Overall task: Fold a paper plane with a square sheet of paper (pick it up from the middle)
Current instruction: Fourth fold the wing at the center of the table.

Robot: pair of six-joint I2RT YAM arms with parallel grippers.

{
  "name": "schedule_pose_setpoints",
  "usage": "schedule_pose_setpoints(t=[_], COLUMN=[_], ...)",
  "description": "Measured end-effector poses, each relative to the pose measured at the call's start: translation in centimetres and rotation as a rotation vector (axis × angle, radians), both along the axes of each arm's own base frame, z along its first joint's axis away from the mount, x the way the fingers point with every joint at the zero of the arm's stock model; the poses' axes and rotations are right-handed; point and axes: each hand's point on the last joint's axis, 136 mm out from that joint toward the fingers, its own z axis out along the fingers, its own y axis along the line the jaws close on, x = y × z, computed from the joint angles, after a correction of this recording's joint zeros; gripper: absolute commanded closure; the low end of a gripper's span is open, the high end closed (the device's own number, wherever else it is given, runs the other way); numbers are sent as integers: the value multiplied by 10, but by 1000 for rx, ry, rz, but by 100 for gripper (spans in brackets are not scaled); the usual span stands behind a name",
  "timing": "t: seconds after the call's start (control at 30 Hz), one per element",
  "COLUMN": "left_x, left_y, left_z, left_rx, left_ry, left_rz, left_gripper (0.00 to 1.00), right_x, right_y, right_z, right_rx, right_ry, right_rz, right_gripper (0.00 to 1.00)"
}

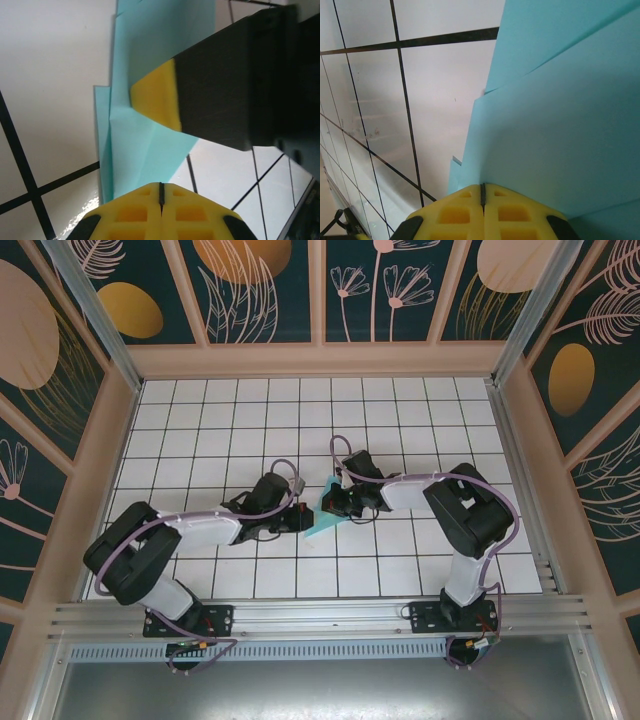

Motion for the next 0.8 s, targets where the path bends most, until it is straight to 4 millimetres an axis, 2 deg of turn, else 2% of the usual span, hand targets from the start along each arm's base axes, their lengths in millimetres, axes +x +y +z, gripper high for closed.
schedule_pose_setpoints(t=[0.23,0.43,0.53,0.63,0.8], left_x=[-4,-3,-3,-3,-3], left_y=[1,5,5,5,5], left_z=[-20,-28,-28,-28,-28], left_rx=[31,57,58,59,59], left_ry=[51,58,58,59,62], left_rz=[10,27,28,31,35], left_gripper=[100,100,100,100,100], right_x=[1,5,9,12,5], right_y=[0,-1,-3,-1,4], right_z=[2,5,14,24,22], right_rx=[3,-18,-20,-3,-2], right_ry=[-6,-25,-61,-90,-89], right_rz=[1,2,-3,0,25], right_gripper=[97,87,83,84,89])
